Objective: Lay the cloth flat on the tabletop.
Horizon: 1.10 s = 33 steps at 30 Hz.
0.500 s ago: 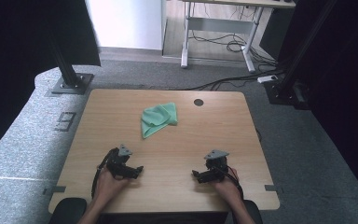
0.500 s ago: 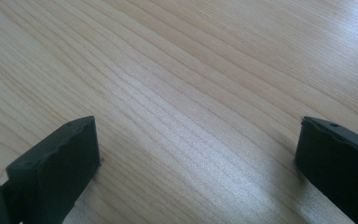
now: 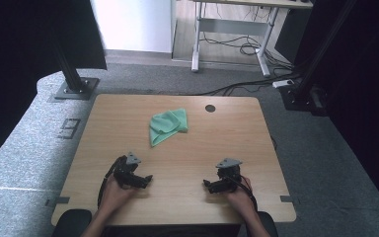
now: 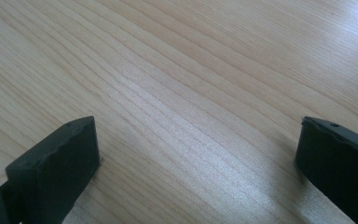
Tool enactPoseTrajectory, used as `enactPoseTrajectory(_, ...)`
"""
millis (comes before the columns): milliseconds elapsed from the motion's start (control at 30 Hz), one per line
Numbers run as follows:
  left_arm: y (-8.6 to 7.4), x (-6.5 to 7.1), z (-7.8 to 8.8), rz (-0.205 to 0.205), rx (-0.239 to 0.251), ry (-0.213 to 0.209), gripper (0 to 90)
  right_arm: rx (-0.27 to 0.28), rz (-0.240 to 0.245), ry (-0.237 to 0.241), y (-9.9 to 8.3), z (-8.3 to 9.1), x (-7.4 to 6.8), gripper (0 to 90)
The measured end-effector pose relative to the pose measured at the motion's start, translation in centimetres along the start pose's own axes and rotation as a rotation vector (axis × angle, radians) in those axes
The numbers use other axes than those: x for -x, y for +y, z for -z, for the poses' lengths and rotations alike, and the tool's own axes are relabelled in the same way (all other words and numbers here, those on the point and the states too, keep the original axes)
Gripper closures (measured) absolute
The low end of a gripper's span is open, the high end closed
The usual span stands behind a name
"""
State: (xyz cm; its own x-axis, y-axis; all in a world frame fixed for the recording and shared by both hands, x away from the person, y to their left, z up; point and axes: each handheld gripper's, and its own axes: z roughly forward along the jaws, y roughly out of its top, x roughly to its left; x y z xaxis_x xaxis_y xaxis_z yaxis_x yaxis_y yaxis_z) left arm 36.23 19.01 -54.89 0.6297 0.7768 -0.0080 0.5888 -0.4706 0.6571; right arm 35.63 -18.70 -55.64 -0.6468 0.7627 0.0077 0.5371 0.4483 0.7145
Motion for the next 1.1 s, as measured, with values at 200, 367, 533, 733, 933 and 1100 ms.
enactPoseTrajectory(200, 0.1, 0.0, -0.1, 0.005, 0.0, 0.005, 0.0, 0.0, 0.004, 0.004, 0.0, 0.0, 0.0, 0.0)
enactPoseTrajectory(367, 0.2, -0.1, -0.1, 0.0, 0.0, 0.001, 0.0, 0.0, 0.004, 0.004, 0.0, 0.0, 0.0, 0.0)
enactPoseTrajectory(533, 0.5, -0.2, -0.3, -0.001, 0.003, -0.001, 0.9, 0.0, 0.004, 0.005, 0.0, 0.0, 0.0, 0.0)
enactPoseTrajectory(733, 1.0, -0.3, -0.4, -0.005, -0.003, -0.008, 4.9, 0.0, 0.004, 0.005, 0.0, 0.0, 0.0, 0.0)
enactPoseTrajectory(933, 2.0, -0.6, -0.2, -0.014, 0.011, -0.016, 9.0, 0.0, 0.004, 0.004, 0.0, 0.0, 0.0, 0.0)
enactPoseTrajectory(1100, 2.5, -1.1, -0.2, -0.008, 0.012, -0.027, 14.4, 0.0, 0.004, 0.004, 0.0, 0.0, 0.0, 0.0)
